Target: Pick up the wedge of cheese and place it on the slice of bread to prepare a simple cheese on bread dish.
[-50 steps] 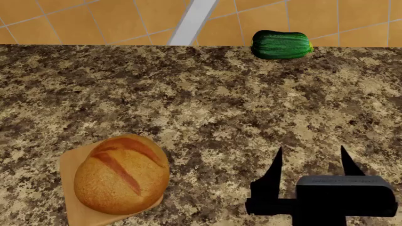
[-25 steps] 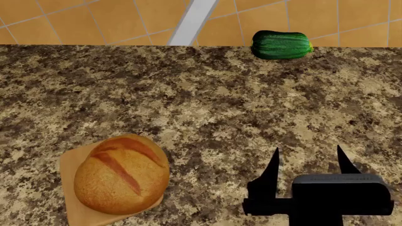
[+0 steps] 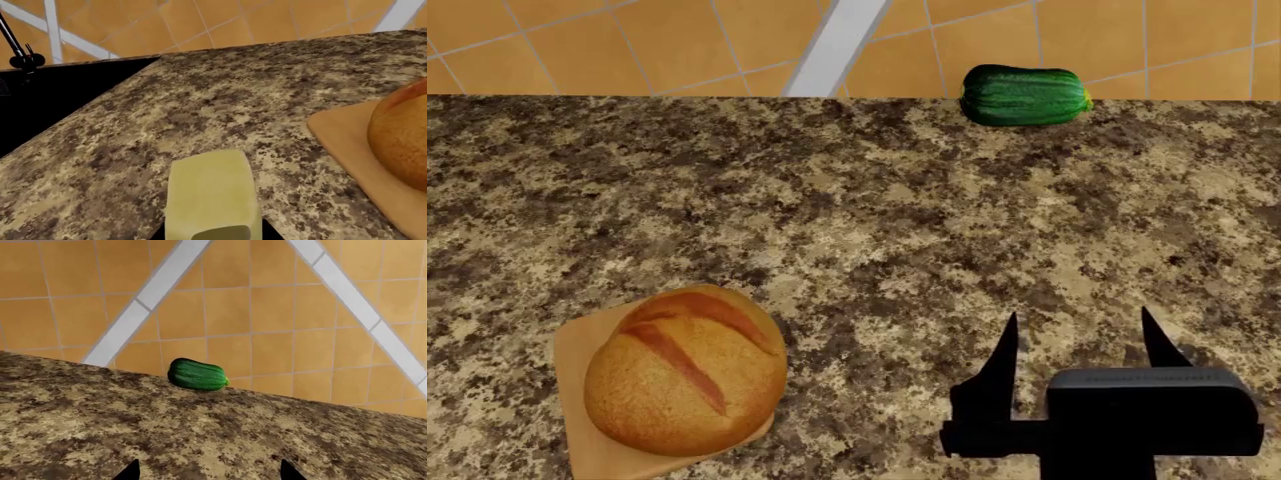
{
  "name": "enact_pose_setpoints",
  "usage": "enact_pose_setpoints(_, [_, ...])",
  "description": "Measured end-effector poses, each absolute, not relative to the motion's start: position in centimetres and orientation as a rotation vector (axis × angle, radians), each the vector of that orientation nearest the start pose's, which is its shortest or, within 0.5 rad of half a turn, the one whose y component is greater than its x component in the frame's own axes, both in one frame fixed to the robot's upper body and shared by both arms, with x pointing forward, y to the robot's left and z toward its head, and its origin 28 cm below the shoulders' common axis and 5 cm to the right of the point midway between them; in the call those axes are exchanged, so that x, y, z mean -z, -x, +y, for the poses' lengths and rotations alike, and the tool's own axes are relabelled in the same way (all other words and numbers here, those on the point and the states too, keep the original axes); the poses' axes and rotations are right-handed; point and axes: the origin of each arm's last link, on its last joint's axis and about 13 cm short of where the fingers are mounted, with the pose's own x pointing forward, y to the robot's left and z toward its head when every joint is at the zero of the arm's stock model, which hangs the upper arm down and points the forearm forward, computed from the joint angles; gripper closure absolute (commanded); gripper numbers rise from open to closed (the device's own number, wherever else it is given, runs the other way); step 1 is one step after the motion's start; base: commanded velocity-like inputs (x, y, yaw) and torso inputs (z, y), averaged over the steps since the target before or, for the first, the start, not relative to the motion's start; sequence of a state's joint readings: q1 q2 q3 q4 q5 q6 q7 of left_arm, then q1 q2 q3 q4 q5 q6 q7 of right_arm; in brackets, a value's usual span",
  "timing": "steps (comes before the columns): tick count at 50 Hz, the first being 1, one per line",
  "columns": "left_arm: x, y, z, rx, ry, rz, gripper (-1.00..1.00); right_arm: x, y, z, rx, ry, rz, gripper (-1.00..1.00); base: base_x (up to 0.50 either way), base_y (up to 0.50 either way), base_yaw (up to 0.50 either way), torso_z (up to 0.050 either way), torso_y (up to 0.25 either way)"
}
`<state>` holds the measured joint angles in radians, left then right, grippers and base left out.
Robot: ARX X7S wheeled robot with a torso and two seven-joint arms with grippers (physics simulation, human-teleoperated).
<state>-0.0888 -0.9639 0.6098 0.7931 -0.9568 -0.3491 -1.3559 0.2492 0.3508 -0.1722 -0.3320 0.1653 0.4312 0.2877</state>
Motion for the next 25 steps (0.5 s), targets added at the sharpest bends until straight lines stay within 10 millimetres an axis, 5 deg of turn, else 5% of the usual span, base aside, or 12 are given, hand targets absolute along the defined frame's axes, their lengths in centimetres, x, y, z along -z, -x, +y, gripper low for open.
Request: enact_pose_setpoints(25, [-16.9,-13.2,20.5,-0.189,-0.131,0.154,1.0,-11.2,-25.0,-13.4,0.1,0.208,-0.127,-1.0,0.0,0.0,0.0,0.0,0.0])
